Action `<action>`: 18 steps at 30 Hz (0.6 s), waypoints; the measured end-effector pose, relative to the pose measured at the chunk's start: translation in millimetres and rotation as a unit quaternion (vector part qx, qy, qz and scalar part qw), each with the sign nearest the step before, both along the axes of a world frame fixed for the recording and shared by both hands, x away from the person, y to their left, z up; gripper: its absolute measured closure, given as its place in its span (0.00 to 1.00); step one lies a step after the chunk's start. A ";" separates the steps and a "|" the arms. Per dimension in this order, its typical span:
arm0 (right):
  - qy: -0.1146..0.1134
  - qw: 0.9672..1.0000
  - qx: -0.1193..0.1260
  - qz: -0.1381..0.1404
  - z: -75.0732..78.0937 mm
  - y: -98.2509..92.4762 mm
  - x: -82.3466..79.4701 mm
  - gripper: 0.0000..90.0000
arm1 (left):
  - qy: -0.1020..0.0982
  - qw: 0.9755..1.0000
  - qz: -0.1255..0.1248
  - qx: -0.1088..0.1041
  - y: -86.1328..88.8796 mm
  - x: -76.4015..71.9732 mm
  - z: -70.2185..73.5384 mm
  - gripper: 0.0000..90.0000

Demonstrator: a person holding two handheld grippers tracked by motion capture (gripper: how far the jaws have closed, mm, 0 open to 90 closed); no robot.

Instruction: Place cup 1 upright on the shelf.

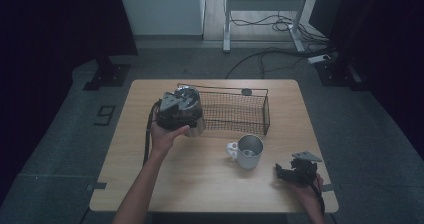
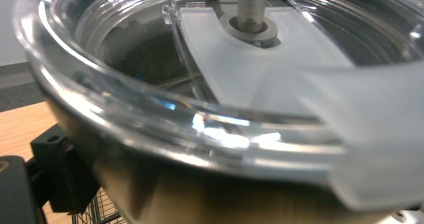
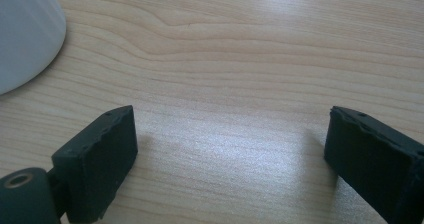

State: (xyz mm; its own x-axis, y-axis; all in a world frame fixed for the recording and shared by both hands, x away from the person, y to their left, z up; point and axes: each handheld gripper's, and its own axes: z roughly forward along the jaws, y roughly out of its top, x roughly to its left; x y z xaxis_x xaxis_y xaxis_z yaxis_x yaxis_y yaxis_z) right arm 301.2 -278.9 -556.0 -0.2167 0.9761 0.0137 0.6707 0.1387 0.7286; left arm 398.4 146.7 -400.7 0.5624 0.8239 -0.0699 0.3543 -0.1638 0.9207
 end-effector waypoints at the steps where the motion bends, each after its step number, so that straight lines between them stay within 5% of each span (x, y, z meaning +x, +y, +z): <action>1: 0.000 1.000 0.000 0.000 0.0 0.0 0.0 0.07 | 0.000 1.000 0.001 -0.001 0.0 0.7 0.4 0.04; 18: -0.001 1.000 -0.001 0.000 0.0 -0.2 -0.6 0.08 | -0.002 1.000 0.007 0.007 -6.1 11.5 11.0 0.04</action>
